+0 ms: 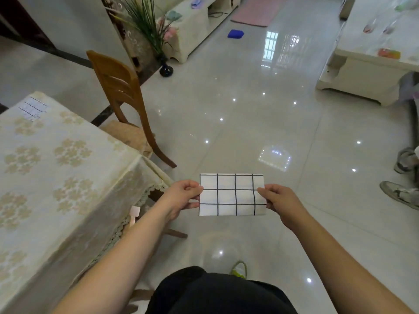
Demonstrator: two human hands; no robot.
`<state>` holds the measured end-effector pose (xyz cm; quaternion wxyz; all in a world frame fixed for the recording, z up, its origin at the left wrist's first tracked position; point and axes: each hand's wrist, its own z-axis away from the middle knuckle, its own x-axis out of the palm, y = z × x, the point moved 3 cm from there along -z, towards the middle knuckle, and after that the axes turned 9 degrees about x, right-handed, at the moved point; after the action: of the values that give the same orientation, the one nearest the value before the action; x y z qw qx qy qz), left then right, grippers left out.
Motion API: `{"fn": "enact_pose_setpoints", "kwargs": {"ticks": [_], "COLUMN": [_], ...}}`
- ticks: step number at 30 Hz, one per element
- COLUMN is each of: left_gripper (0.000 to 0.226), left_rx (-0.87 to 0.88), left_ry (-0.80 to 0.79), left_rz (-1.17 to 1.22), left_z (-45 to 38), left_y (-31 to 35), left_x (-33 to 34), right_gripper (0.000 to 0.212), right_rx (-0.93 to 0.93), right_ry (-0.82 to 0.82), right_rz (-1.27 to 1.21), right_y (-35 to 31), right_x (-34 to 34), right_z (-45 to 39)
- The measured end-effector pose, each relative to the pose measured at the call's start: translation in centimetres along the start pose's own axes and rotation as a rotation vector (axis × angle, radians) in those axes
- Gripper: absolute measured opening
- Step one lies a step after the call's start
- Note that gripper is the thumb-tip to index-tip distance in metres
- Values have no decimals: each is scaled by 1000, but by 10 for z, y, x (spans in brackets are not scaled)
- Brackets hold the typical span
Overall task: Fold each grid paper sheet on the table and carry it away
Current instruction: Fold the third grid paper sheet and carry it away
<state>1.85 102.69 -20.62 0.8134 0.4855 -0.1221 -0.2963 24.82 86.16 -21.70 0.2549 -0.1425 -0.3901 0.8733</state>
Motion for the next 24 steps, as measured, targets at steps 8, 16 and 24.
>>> {"fn": "enact_pose_setpoints", "kwargs": {"ticks": [8, 16, 24], "left_gripper": [10, 11, 19], "left_rx": [-9, 28, 38], "left_ry": [47, 78, 106], "left_rz": [51, 60, 130], "left_z": [-62, -139, -210], "left_y": [21, 45, 90], "left_x": [-1, -21, -75], "right_gripper": [13, 30, 27], "right_rx": [-4, -18, -48], "right_ry": [-57, -57, -62], "right_rz": [-30, 40, 149], "right_y": [-42, -99, -183], "right_x": [-7, 17, 64], "right_z": [-49, -122, -199]}}
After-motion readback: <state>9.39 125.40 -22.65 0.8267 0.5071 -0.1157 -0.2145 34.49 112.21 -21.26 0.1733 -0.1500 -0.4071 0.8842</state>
